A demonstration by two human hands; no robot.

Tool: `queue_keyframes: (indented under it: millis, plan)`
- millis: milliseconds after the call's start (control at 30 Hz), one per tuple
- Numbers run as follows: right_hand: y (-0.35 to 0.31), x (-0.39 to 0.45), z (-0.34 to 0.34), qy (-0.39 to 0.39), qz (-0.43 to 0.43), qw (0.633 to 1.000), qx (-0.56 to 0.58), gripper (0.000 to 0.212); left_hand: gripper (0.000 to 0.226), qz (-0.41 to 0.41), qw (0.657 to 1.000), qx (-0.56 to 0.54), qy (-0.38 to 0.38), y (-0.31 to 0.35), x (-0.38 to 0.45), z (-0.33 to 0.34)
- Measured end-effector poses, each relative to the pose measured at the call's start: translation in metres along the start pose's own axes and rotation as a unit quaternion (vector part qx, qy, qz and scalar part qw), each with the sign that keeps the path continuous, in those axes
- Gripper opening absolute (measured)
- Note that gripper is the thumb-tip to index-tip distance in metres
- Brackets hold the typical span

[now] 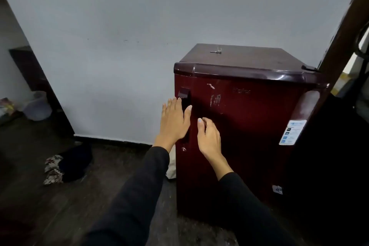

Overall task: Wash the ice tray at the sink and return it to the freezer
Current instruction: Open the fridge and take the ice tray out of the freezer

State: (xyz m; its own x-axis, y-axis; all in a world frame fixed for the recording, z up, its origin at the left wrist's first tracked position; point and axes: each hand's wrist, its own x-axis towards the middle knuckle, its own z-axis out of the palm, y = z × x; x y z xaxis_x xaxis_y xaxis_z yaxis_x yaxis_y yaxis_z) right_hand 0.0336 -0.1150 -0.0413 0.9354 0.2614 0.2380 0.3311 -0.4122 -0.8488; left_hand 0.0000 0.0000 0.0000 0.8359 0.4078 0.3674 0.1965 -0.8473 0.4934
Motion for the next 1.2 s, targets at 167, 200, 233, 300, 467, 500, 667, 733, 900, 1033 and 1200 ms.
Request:
queue_keyframes:
  millis: [167,200,233,300,467,500,667,733,900,1033,1200]
  plan:
    - [-0.011,0.04,0.018,-0.024,0.026,0.999,0.016,0.051,0.061,0.022,1.0,0.003,0.009,-0.002,0.052,-0.009]
    - [-0.014,0.049,0.023,-0.026,0.029,0.999,0.017,0.052,0.061,0.027,1.0,-0.002,0.015,-0.002,0.063,-0.012]
    - [-0.017,0.058,0.027,-0.026,0.031,0.999,0.017,0.052,0.062,0.034,0.999,-0.004,0.021,-0.001,0.075,-0.014]
    - [-0.022,0.073,0.037,-0.032,0.032,0.999,0.018,0.052,0.062,0.052,0.998,0.007,0.029,-0.001,0.098,-0.019]
    - [-0.03,0.102,0.061,-0.051,0.081,0.993,0.066,0.061,0.063,0.101,0.993,0.057,0.02,-0.004,0.147,-0.021]
    - [-0.031,0.106,0.064,-0.053,0.091,0.992,0.075,0.063,0.063,0.11,0.991,0.069,0.016,-0.005,0.154,-0.021]
    - [-0.028,0.118,0.081,-0.074,0.119,0.984,0.112,0.075,0.063,0.136,0.985,0.101,-0.017,-0.017,0.181,-0.012]
    - [-0.024,0.118,0.085,-0.067,0.109,0.984,0.122,0.078,0.063,0.14,0.985,0.095,-0.02,-0.02,0.189,-0.007]
    - [-0.017,0.116,0.09,-0.028,0.06,0.992,0.104,0.056,0.059,0.168,0.984,0.053,-0.01,-0.022,0.202,-0.001]
    - [-0.011,0.117,0.102,-0.002,0.061,0.995,0.073,0.048,0.054,0.21,0.977,0.033,0.033,-0.036,0.201,0.008]
    - [-0.012,0.117,0.105,0.014,0.052,0.998,0.043,0.053,0.055,0.215,0.974,0.033,0.07,-0.037,0.201,0.017]
